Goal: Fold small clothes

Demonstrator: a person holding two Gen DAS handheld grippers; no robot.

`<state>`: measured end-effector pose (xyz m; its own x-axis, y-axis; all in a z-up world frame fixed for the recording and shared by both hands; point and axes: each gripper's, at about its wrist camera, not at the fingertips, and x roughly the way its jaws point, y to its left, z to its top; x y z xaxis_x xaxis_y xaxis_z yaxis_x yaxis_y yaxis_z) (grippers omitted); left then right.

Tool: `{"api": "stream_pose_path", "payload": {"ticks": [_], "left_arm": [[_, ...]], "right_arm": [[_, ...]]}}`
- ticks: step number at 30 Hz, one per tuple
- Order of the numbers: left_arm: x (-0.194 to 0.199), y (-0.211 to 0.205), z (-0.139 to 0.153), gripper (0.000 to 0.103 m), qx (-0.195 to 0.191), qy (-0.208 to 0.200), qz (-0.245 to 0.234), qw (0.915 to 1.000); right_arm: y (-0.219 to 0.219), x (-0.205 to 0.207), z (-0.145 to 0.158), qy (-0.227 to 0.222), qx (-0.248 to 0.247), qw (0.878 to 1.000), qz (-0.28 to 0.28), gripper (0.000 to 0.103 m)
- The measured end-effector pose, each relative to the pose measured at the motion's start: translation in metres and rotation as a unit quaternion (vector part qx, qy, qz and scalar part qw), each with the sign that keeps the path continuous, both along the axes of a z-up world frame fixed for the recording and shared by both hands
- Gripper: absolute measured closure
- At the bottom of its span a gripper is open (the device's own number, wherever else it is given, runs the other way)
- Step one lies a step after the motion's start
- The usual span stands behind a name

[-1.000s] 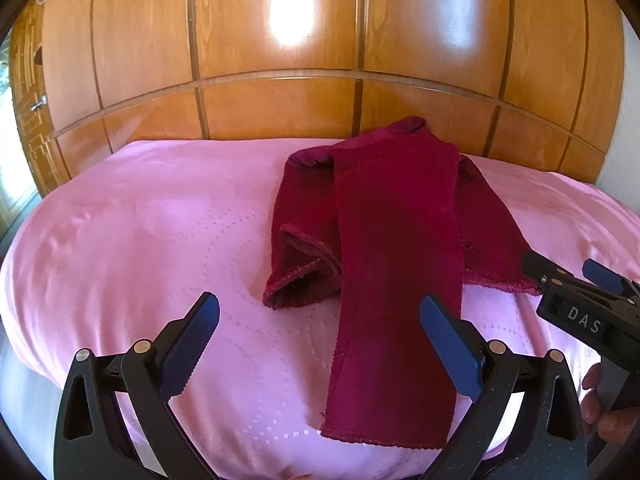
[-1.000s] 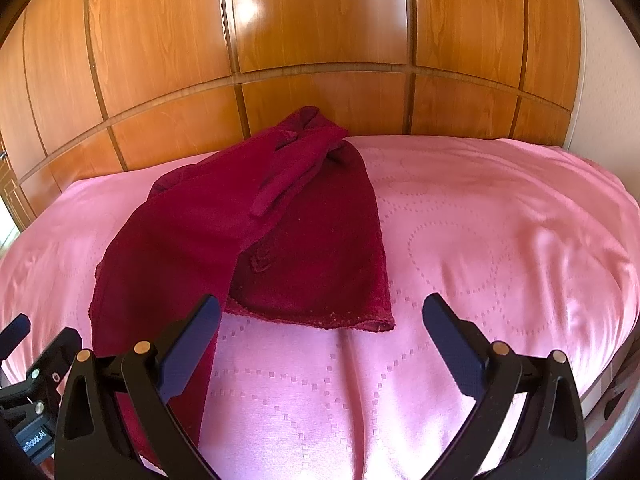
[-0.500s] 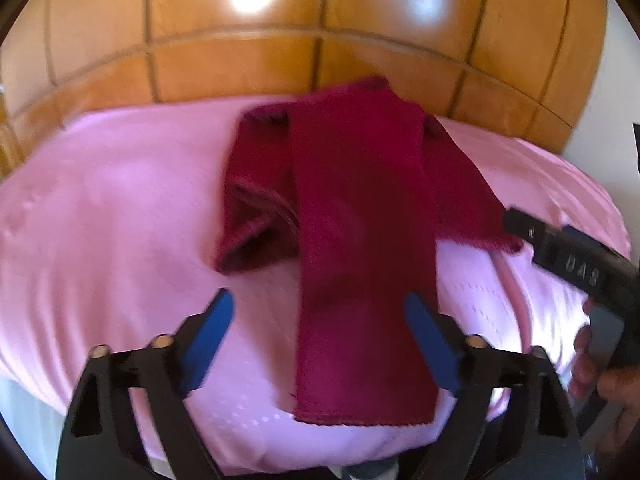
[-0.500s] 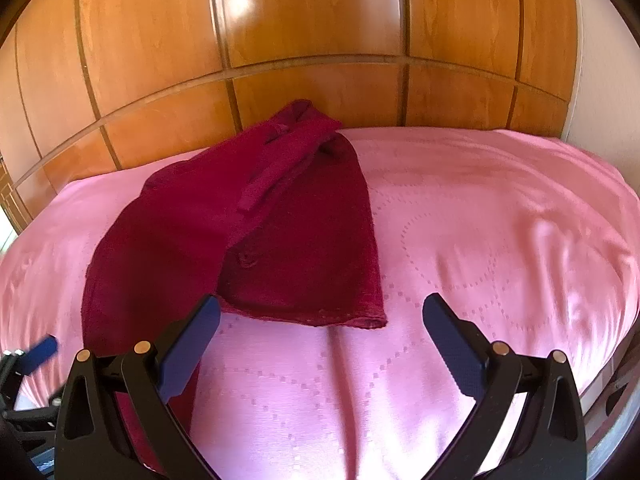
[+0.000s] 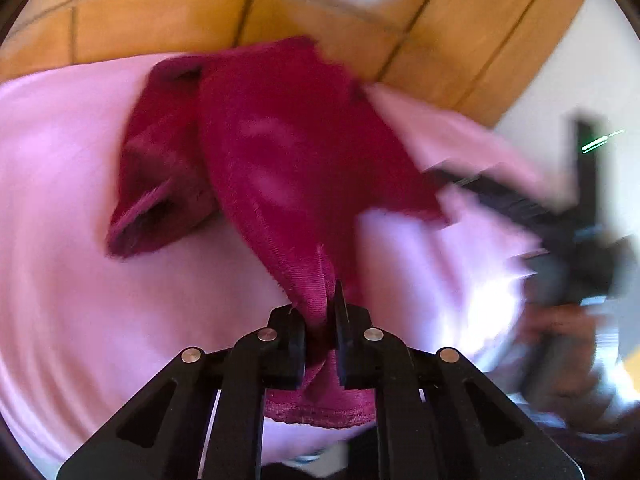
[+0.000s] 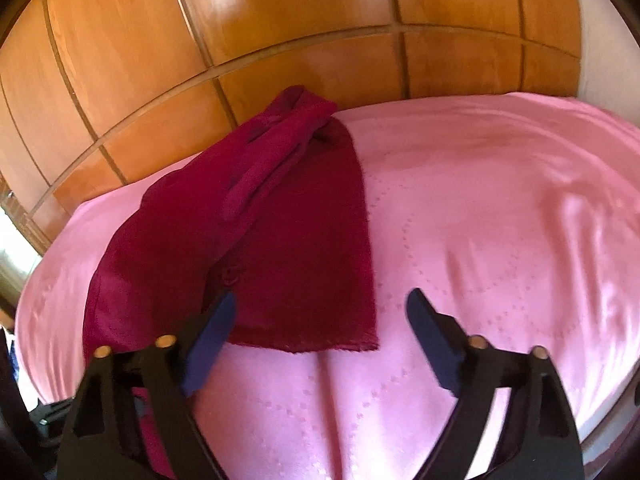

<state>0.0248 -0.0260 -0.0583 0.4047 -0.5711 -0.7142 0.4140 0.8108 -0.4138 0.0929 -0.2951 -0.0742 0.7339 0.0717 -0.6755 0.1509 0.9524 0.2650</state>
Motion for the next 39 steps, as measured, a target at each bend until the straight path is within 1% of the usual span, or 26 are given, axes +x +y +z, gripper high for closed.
{"api": "stream_pose_path", "payload": {"ticks": [1,3,5,7,8,11,14,15,16,18,19,20,21,22,23,24,25,27,29,31,32,33,34,35,37,39], "left_arm": [[0.002,0.008,0.016,0.093,-0.041,-0.006,-0.011,0.9991],[0.013,0.027,0.04,0.094,-0.116,-0.011,-0.008,0.9931],[0.029,0.055,0.061,0.094,-0.182,-0.023,0.019,0.9829],[0.05,0.09,0.078,0.094,-0.229,-0.034,0.063,0.9707],[0.061,0.106,0.084,0.094,-0.242,-0.039,0.089,0.9654],[0.099,0.151,0.098,0.094,-0.247,-0.058,0.175,0.9515],[0.143,0.193,0.102,0.094,-0.22,-0.062,0.265,0.9368],[0.16,0.208,0.1,0.094,-0.205,-0.06,0.301,0.9295],[0.169,0.218,0.099,0.094,-0.199,-0.056,0.319,0.9248],[0.192,0.235,0.091,0.094,-0.172,-0.043,0.364,0.9146],[0.203,0.245,0.083,0.092,-0.16,-0.024,0.389,0.9068],[0.208,0.25,0.077,0.082,-0.162,-0.01,0.4,0.9021],[0.211,0.255,0.07,0.067,-0.167,0.002,0.407,0.8981],[0.208,0.256,0.062,0.06,-0.166,0.006,0.417,0.8935],[0.203,0.254,0.057,0.05,-0.154,0.005,0.425,0.892],[0.199,0.253,0.057,0.049,-0.149,0.003,0.423,0.8938],[0.195,0.251,0.052,0.049,-0.146,0.006,0.415,0.8983],[0.183,0.243,0.048,0.049,-0.149,0.026,0.387,0.9095],[0.168,0.227,0.036,0.049,-0.141,0.037,0.349,0.9256],[0.151,0.204,0.023,0.049,-0.124,0.048,0.302,0.9441],[0.142,0.193,0.017,0.049,-0.12,0.055,0.279,0.9511],[0.136,0.183,0.011,0.049,-0.115,0.064,0.259,0.9568],[0.13,0.172,0.004,0.049,-0.112,0.074,0.237,0.9622],[0.123,0.163,-0.003,0.049,-0.112,0.08,0.222,0.9652],[0.112,0.146,-0.013,0.049,-0.116,0.095,0.192,0.9698],[0.119,0.134,-0.029,0.049,-0.113,0.106,0.182,0.971]], "right_arm": [[0.001,0.004,-0.001,0.002,0.003,1.0,0.007,0.029],[0.002,0.013,-0.003,0.008,0.021,1.0,0.021,0.041],[0.006,0.023,-0.005,0.018,0.04,0.999,0.033,0.045],[0.013,0.033,-0.008,0.024,0.049,0.997,0.048,0.048],[0.017,0.039,-0.009,0.028,0.058,0.996,0.059,0.049],[0.028,0.053,-0.013,0.042,0.083,0.992,0.08,0.049],[0.037,0.07,-0.018,0.056,0.105,0.989,0.092,0.049],[0.04,0.077,-0.019,0.064,0.119,0.986,0.099,0.049],[0.042,0.081,-0.02,0.068,0.127,0.984,0.102,0.049],[0.049,0.089,-0.02,0.071,0.141,0.981,0.113,0.048],[0.049,0.092,-0.021,0.075,0.149,0.979,0.116,0.048],[0.053,0.096,-0.021,0.077,0.155,0.978,0.119,0.049],[0.056,0.098,-0.02,0.076,0.153,0.978,0.122,0.057],[0.059,0.099,-0.018,0.074,0.149,0.978,0.125,0.063],[0.062,0.1,-0.016,0.07,0.142,0.979,0.128,0.075],[0.061,0.105,-0.013,0.065,0.138,0.98,0.129,0.091],[0.059,0.106,-0.01,0.058,0.135,0.98,0.133,0.093],[0.05,0.097,0.005,0.034,0.119,0.983,0.135,0.096],[0.038,0.088,0.02,0.005,0.088,0.988,0.123,0.096],[0.019,0.074,0.042,-0.033,0.031,0.994,0.098,0.097],[0.008,0.071,0.051,-0.048,0.0,0.996,0.081,0.097],[-0.011,0.067,0.062,-0.062,-0.052,0.995,0.051,0.097],[-0.025,0.066,0.067,-0.065,-0.078,0.994,0.031,0.097],[-0.04,0.066,0.069,-0.065,-0.098,0.993,0.014,0.097],[-0.072,0.078,0.073,-0.055,-0.169,0.983,-0.041,0.097],[-0.104,0.096,0.068,-0.029,-0.194,0.977,-0.079,0.097]]}}
